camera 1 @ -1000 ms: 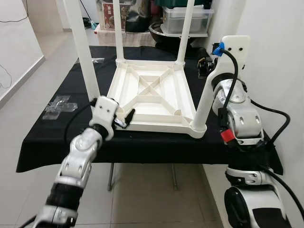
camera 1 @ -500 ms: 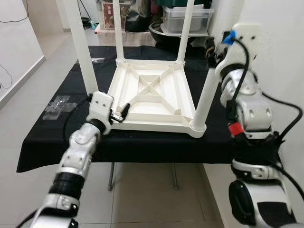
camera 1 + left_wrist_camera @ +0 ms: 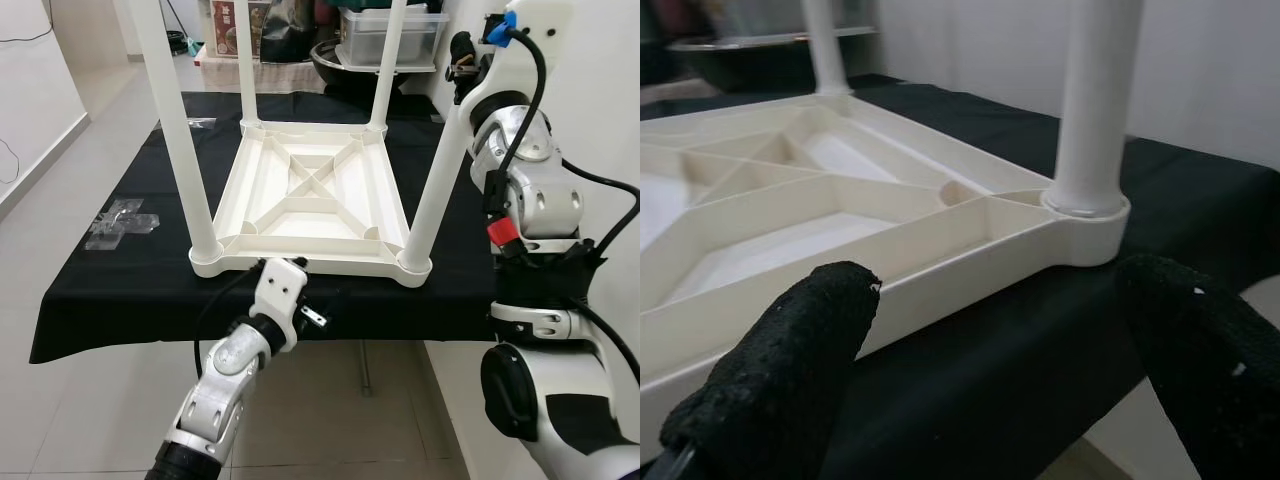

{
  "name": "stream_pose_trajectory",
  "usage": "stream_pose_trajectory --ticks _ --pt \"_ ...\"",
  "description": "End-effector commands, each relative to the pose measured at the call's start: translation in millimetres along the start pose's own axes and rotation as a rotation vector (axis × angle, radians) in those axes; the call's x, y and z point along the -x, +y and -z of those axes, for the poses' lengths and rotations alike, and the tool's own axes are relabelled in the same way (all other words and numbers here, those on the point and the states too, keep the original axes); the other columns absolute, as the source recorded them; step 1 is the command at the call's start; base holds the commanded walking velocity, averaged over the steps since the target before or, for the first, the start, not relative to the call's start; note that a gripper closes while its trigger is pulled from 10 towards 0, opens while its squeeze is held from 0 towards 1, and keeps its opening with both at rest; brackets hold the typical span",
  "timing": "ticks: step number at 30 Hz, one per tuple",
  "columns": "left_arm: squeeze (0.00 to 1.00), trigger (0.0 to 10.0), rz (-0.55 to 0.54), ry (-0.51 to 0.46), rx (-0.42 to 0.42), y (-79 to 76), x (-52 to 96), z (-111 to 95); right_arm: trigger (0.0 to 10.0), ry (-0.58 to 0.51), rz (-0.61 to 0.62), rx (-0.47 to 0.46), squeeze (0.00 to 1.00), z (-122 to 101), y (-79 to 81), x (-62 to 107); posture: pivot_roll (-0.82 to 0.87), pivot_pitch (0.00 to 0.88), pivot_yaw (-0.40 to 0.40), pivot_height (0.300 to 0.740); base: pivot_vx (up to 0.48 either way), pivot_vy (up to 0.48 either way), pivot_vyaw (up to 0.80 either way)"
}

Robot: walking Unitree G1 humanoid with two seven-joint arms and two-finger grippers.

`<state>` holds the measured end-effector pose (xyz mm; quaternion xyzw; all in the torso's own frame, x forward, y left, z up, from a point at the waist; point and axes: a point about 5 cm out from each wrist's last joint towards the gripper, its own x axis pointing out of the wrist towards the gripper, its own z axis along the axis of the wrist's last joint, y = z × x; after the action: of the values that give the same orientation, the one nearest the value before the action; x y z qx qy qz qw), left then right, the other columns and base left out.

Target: Building children table

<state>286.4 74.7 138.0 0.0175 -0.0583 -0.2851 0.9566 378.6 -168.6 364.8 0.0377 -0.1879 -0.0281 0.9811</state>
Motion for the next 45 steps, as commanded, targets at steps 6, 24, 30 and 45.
stream_pose_trajectory --ticks 6,24,30,45 --pt "0.0 10.0 0.0 0.052 0.006 -9.8 10.9 5.7 0.0 0.159 -0.02 -0.403 0.0 24.0 -8.5 -13.2 0.08 0.072 -0.067 0.74 0.0 0.0 0.0" --pt "0.0 10.0 0.002 0.076 -0.012 -14.5 19.7 3.3 0.0 0.799 -0.018 -0.993 0.0 169.3 16.6 34.7 0.11 0.093 -0.062 0.74 0.0 0.0 0.0" --pt "0.0 10.0 0.002 0.083 -0.022 -13.4 20.8 2.1 0.0 0.935 -0.125 -0.944 0.0 191.0 52.3 55.1 0.11 0.092 -0.062 0.74 0.0 0.0 0.0" --pt "0.0 10.0 -0.001 0.089 -0.016 -19.1 25.2 0.2 0.0 1.004 -0.152 -1.135 0.0 214.0 90.0 82.9 0.12 0.104 -0.064 0.74 0.0 0.0 0.0"
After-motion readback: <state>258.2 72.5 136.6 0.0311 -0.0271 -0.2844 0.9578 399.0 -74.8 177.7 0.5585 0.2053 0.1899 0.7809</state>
